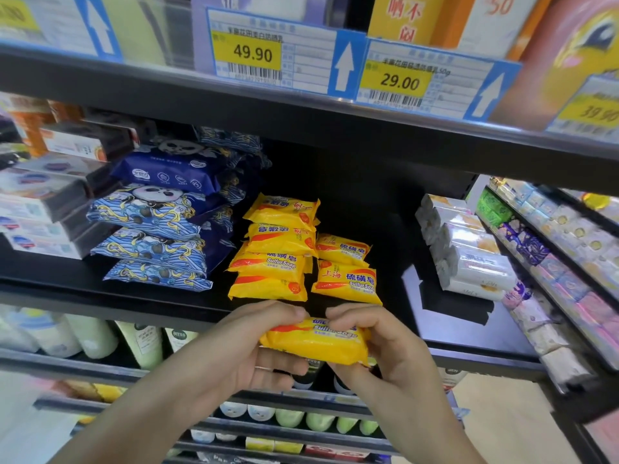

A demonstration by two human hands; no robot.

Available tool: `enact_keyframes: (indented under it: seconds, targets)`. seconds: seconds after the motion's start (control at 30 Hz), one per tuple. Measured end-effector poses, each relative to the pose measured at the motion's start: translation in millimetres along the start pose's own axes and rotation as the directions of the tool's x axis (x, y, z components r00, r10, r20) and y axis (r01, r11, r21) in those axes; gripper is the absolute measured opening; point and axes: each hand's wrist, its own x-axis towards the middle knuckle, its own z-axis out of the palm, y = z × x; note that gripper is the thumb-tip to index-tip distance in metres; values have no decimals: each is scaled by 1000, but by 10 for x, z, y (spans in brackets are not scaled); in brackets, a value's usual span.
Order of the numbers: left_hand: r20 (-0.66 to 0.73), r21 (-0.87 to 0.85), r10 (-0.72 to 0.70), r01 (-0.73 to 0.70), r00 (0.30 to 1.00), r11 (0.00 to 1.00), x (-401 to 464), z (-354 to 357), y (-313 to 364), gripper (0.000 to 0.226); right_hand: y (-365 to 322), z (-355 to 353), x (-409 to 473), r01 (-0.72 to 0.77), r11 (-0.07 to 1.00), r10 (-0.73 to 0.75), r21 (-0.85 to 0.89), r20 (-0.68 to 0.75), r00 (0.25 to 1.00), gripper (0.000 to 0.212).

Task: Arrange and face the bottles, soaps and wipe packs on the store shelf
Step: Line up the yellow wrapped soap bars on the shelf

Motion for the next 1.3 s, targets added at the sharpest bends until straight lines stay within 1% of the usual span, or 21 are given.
enact_keyframes:
  seconds: [0.03, 0.1, 0.23, 0.37, 0.5, 0.63, 0.73, 0.77, 0.8, 0.83, 0.87, 0.9, 0.93, 0.97, 1.0, 1.03, 1.07, 1.1, 1.13, 1.2, 1.3]
  targets:
    - [-48, 8, 16, -15, 999, 1000, 42, -14, 1, 49, 0, -1, -2, 3, 1000, -3, -25, 4, 1000, 40]
    - [-47, 12, 86, -85, 995, 996, 61, 30, -44, 44, -8, -25, -7, 5, 996, -2, -91, 32, 999, 41]
    - [-120, 65, 135, -128, 984, 990, 114, 2, -96, 27, -37, -105, -32, 9, 977, 22, -215, 142, 990, 41]
    - [-164, 136, 189, -168, 968, 976, 119, 29, -105, 30, -90, -162, -10, 48, 934, -8, -354, 113, 994, 43]
    - [-172, 133, 241, -220, 955, 966, 138, 114, -101, 26, -147, -167, 74, 121, 852, -35, -510, 176, 984, 47]
    - [-164, 124, 297, -279, 941, 952, 137, 230, -52, 32, -130, -176, 212, 228, 694, -115, -683, 207, 972, 42]
    - [-164, 51, 319, -315, 933, 948, 159, 290, -6, 43, -166, -284, 350, 229, 663, -123, -713, 198, 972, 40]
    - [-172, 17, 318, -319, 933, 947, 173, 298, 9, 42, -171, -352, 419, 225, 670, -129, -708, 188, 974, 40]
    - [-186, 22, 325, -327, 927, 945, 194, 293, 11, 37, -162, -433, 506, 213, 683, -130, -699, 171, 977, 40]
    - [-201, 84, 354, -344, 914, 935, 210, 288, 3, 30, -159, -523, 615, 185, 699, -113, -691, 149, 982, 38]
    - [-210, 191, 399, -363, 893, 912, 228, 282, -19, 23, -144, -616, 760, 137, 718, -71, -683, 123, 990, 37]
    - [-204, 329, 461, -384, 863, 863, 247, 269, -60, 19, -128, -692, 929, 77, 731, -14, -679, 98, 995, 37]
    - [-172, 484, 533, -400, 828, 778, 278, 256, -102, 20, -95, -751, 1115, 20, 725, 39, -688, 70, 997, 37]
    - [-114, 636, 604, -409, 789, 654, 314, 242, -149, 22, -28, -801, 1307, -17, 708, 63, -706, 39, 997, 36]
    - [-36, 766, 667, -409, 744, 497, 362, 231, -185, 23, 48, -830, 1506, -31, 687, 59, -726, 13, 998, 36]
    - [52, 865, 716, -391, 696, 316, 412, 226, -202, 24, 121, -837, 1686, -23, 670, 38, -742, 3, 999, 36]
    - [145, 922, 755, -364, 640, 132, 483, 219, -205, 25, 209, -850, 1854, -1, 652, 15, -758, 11, 1000, 36]
    - [232, 940, 780, -340, 582, -26, 560, 215, -190, 26, 310, -868, 2011, 13, 624, 11, -781, 25, 1000, 36]
    - [296, 939, 786, -316, 542, -136, 629, 214, -175, 27, 392, -885, 2150, 4, 591, 40, -806, 34, 999, 36]
    - [355, 929, 797, -277, 489, -244, 740, 233, -158, 29, 509, -919, 2382, -38, 517, 131, -855, 35, 991, 37]
    - [413, 911, 831, -183, 373, -371, 885, 225, -231, 32, 656, -923, 2634, -64, 454, 210, -889, 38, 977, 39]
